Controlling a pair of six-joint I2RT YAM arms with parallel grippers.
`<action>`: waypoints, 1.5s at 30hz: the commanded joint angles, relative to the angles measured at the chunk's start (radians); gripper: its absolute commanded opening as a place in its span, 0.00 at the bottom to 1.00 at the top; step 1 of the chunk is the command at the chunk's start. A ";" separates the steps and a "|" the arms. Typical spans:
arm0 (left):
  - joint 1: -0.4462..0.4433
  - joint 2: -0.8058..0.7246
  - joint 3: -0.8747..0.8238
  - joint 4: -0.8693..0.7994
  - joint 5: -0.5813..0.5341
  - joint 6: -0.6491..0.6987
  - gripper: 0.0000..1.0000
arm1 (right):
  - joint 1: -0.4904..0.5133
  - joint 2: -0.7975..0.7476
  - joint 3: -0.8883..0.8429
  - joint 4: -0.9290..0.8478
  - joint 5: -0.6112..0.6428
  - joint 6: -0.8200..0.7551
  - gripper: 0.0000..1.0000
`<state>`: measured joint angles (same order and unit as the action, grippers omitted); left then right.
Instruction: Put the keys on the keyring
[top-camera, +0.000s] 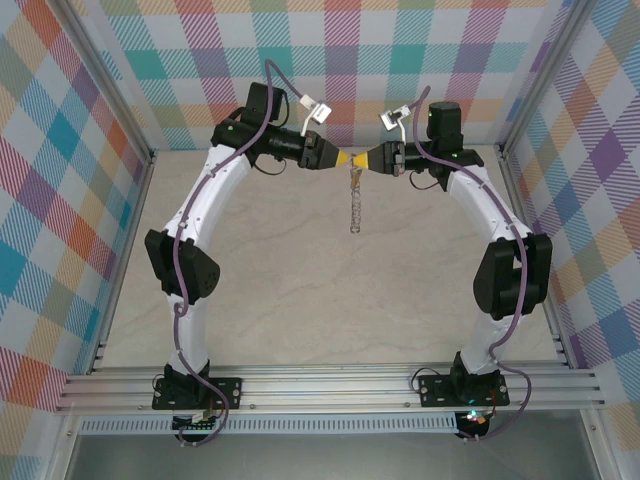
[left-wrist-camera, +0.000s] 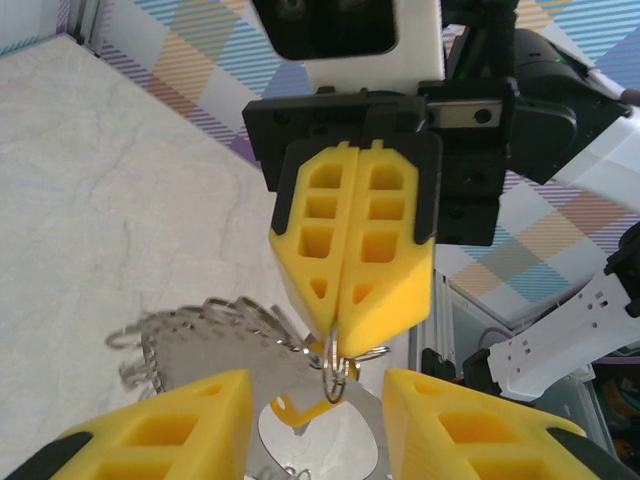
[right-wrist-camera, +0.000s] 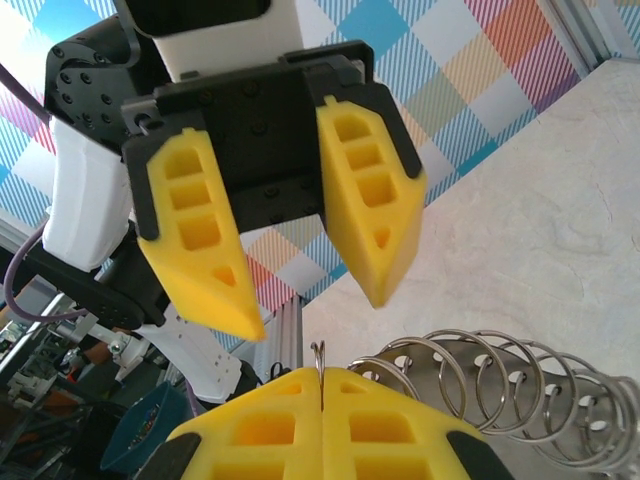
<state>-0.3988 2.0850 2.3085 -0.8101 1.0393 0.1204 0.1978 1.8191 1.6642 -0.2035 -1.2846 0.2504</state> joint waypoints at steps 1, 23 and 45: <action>-0.015 0.017 0.043 0.011 0.029 -0.010 0.39 | 0.008 -0.007 -0.003 0.046 -0.045 0.004 0.00; -0.034 0.032 0.066 0.028 0.037 -0.020 0.14 | 0.008 -0.003 -0.008 0.061 -0.044 0.016 0.00; -0.057 -0.078 -0.069 0.279 -0.035 -0.187 0.00 | 0.003 -0.149 -0.242 0.350 0.058 0.196 0.37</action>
<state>-0.4416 2.0975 2.2684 -0.6689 1.0191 -0.0219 0.1947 1.7119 1.4693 0.0364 -1.2316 0.3882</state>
